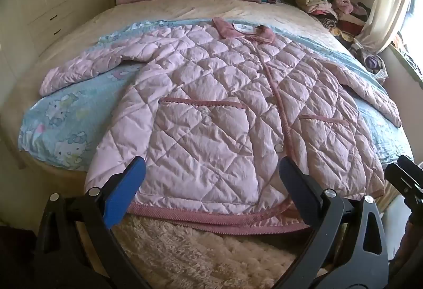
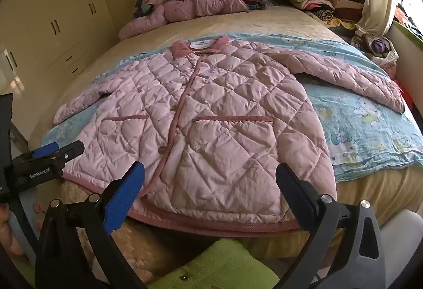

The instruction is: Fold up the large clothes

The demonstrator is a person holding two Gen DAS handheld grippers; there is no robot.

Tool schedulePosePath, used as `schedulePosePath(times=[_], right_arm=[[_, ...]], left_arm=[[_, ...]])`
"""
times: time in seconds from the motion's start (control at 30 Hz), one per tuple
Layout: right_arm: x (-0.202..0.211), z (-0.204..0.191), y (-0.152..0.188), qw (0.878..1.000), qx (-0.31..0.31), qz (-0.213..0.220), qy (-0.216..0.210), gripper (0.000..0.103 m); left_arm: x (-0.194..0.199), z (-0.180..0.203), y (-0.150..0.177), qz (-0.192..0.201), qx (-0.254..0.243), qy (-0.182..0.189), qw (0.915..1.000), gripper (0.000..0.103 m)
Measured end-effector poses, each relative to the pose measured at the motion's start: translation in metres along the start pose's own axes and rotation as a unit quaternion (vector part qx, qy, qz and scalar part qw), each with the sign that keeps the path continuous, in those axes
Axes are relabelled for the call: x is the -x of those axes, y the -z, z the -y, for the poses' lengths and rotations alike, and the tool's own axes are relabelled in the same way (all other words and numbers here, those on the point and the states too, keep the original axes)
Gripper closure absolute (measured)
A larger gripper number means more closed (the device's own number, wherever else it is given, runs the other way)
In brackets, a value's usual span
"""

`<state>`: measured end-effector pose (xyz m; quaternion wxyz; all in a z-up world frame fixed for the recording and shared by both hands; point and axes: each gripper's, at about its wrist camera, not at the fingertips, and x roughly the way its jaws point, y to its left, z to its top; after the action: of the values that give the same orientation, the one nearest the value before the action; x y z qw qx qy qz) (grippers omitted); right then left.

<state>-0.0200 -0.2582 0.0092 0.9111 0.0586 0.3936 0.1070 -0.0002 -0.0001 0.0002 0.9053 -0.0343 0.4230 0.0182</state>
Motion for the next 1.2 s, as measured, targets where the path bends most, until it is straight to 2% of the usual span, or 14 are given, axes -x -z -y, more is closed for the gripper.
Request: schedulePosePath(times=[0.27,1.2], right_arm=[[0.0021,-0.0036,0.0013,1.000,-0.003,0.000,-0.005,0.004],[0.0060,-0.0060,0.0037,1.000,0.008,0.000,-0.006,0.004]], left_arm=[[-0.0057,0.0007,-0.0020,-0.008,0.000,0.005,1.0000,0.008],[-0.0012,0.0015,0.0001,0.001,-0.002,0.002,1.0000,0.008]])
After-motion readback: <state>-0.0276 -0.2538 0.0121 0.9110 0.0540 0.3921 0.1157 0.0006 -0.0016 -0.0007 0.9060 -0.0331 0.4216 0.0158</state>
